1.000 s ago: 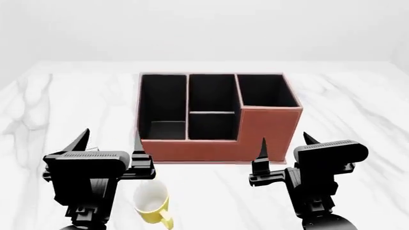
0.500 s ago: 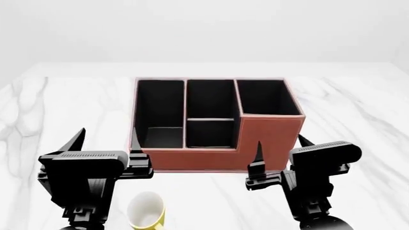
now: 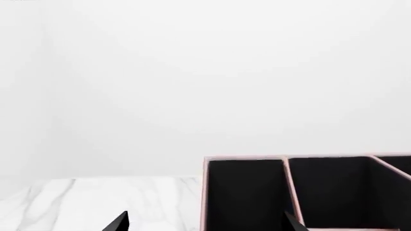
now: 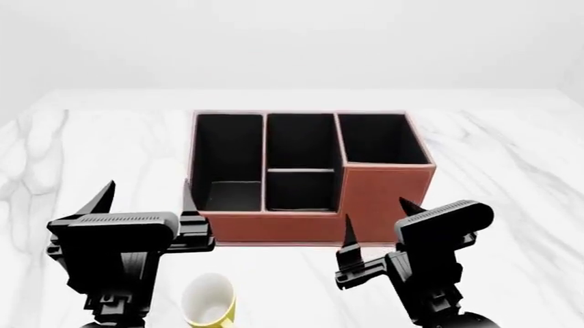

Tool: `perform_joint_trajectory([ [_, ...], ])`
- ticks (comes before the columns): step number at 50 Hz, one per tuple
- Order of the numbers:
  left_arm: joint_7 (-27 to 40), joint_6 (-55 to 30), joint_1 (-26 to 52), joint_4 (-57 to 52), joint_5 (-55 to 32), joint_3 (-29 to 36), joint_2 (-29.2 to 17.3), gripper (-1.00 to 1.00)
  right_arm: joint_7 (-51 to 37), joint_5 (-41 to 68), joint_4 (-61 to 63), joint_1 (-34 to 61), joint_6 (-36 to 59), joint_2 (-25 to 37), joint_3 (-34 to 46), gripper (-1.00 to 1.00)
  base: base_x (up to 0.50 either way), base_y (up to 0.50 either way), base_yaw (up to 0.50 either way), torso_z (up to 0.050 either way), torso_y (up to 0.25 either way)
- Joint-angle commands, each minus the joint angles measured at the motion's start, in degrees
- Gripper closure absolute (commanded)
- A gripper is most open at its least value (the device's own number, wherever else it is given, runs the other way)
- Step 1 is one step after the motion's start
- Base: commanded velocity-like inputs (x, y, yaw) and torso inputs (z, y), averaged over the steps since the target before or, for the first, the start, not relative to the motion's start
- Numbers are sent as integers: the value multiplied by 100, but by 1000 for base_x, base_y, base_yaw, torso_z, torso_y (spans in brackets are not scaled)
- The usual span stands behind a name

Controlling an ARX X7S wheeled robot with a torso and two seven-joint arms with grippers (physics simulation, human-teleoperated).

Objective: Pick up the yellow and white mug and place it to the right of the caddy.

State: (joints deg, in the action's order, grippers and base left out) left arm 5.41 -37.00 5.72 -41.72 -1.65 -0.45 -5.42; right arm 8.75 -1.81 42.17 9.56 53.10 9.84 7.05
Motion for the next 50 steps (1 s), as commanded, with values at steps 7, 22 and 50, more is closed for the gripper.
perform_joint_trajectory([
  [7, 1, -130, 89, -55, -2, -73, 27, -100, 667, 259, 433, 104, 828, 104, 227, -100, 0, 0, 0, 0, 0],
  [22, 173, -167, 142, -20, -106, -61, -46, -100, 713, 398, 344, 43, 933, 3, 788, -100, 0, 0, 0, 0, 0],
  [50, 375, -212, 145, -81, -281, -5, -187, -100, 675, 485, 464, -149, 955, 44, 1604, -100, 0, 0, 0, 0, 0],
])
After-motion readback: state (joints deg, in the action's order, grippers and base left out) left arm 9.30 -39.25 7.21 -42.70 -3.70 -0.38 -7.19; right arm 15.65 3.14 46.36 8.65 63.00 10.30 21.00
